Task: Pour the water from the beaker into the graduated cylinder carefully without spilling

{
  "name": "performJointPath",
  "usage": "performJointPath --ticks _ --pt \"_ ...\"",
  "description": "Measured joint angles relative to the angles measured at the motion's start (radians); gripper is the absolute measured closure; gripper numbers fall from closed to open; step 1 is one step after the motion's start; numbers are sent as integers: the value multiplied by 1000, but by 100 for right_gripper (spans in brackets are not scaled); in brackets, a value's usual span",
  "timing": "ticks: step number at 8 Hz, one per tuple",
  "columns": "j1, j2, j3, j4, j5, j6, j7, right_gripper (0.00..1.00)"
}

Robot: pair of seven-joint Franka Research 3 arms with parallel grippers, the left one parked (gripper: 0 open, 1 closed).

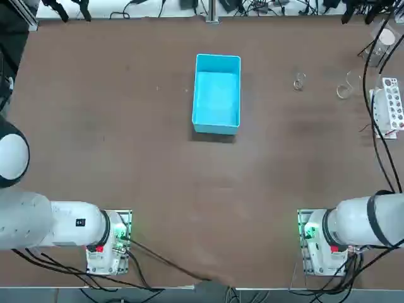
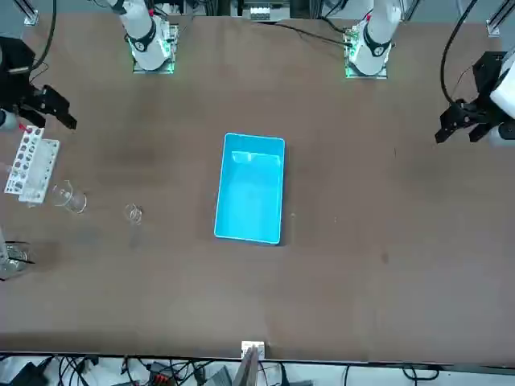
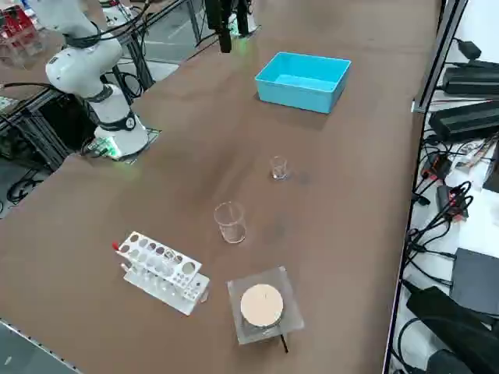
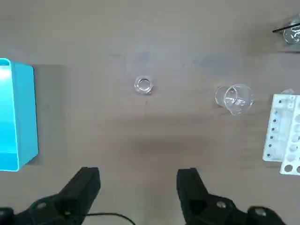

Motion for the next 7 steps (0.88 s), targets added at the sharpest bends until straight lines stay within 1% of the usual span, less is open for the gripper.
performJointPath --ticks 4,7 --pt "0 0 0 1 0 -1 0 0" --pt "0 1 0 2 1 -23 0 0"
